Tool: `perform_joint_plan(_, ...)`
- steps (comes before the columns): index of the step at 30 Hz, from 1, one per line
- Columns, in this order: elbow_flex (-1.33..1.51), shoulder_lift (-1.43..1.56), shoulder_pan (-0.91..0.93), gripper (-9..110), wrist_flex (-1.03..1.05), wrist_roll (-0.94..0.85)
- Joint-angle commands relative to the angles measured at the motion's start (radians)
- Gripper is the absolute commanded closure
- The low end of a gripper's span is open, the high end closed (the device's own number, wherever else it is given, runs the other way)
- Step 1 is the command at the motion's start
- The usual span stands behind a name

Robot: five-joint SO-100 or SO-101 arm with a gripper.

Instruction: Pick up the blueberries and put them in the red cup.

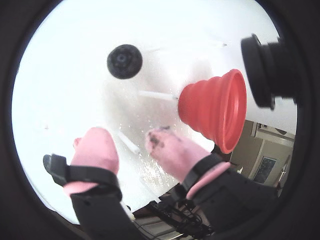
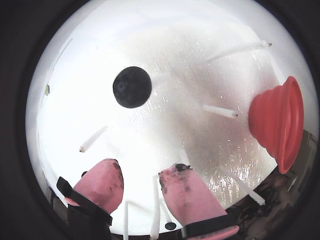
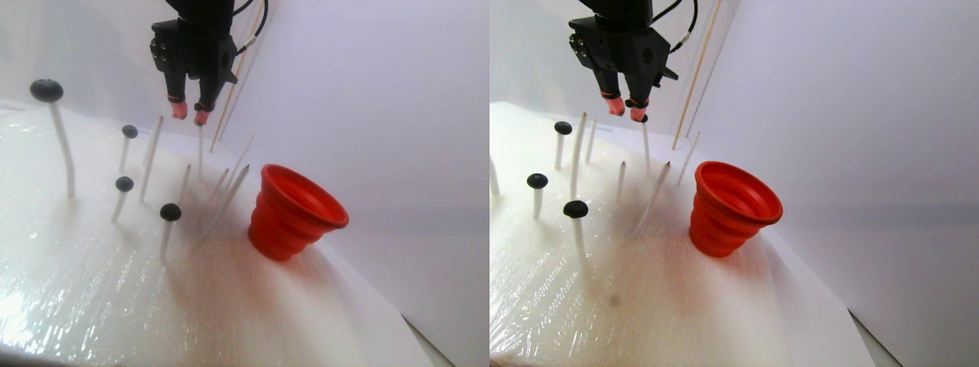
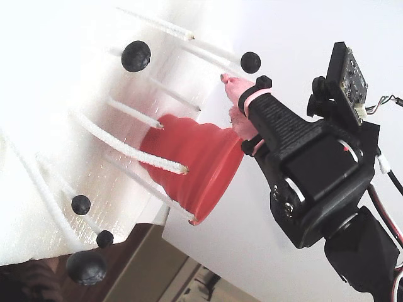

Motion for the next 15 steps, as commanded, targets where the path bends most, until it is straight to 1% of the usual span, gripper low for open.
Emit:
perform_joint_plan(1, -0.071, 0.003, 0.009, 87, -0.035, -0.026)
perform_joint_plan(15, -0.104, -0.028, 0.012, 87, -0.091, -0.081)
